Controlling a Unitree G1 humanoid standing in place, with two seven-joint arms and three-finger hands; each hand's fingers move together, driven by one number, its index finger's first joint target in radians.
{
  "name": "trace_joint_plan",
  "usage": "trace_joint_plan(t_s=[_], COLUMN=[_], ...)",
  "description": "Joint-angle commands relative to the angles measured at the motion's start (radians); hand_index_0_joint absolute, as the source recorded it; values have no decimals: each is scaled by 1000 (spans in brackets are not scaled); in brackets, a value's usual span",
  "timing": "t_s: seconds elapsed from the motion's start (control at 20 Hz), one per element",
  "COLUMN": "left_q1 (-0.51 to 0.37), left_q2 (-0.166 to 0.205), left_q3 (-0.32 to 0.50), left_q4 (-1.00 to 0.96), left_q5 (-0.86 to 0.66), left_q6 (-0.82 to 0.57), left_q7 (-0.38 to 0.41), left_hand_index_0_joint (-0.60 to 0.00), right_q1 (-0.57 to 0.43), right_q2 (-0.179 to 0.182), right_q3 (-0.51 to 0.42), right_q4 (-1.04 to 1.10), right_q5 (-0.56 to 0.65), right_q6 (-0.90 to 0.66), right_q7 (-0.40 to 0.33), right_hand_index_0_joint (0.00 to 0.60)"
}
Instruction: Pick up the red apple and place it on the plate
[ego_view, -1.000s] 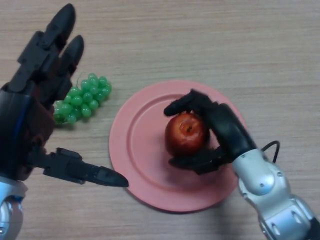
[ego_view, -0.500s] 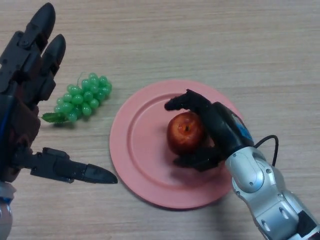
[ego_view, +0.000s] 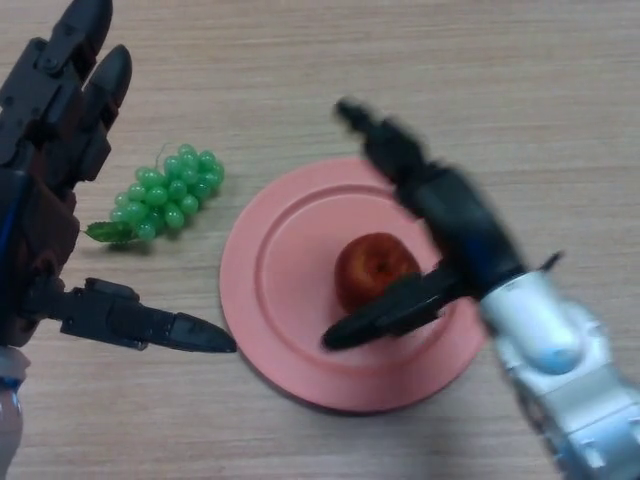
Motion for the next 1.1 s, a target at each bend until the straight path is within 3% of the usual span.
trace_joint_plan(t_s=[0.05, 0.15, 0.35, 0.45, 0.65, 1.1], left_q1=[-21, -23, -30, -27, -22, -38], left_q2=[23, 25, 31, 28, 30, 28], left_q3=[22, 29, 24, 18, 34, 7], left_q4=[-35, -25, -3, 1, -7, -6], left_q5=[24, 8, 11, 15, -39, 6], left_q6=[-115, -115, -127, -128, -105, -111], left_q7=[20, 21, 17, 13, -6, 32], left_hand_index_0_joint=[0, 0, 0, 0, 0, 0], right_q1=[-1, 57, 155, 216, 285, 336], right_q2=[-4, -12, -30, -35, -44, -44], right_q3=[-160, -239, -298, -313, -356, -370], right_q4=[-129, -208, -363, -430, -510, -539], right_q5=[64, 116, 288, 317, 347, 282], right_q6=[-88, -94, -118, -173, -170, -153], right_q7=[25, 62, -22, -34, -28, 83], right_hand_index_0_joint=[0, 0, 0, 0, 0, 0])
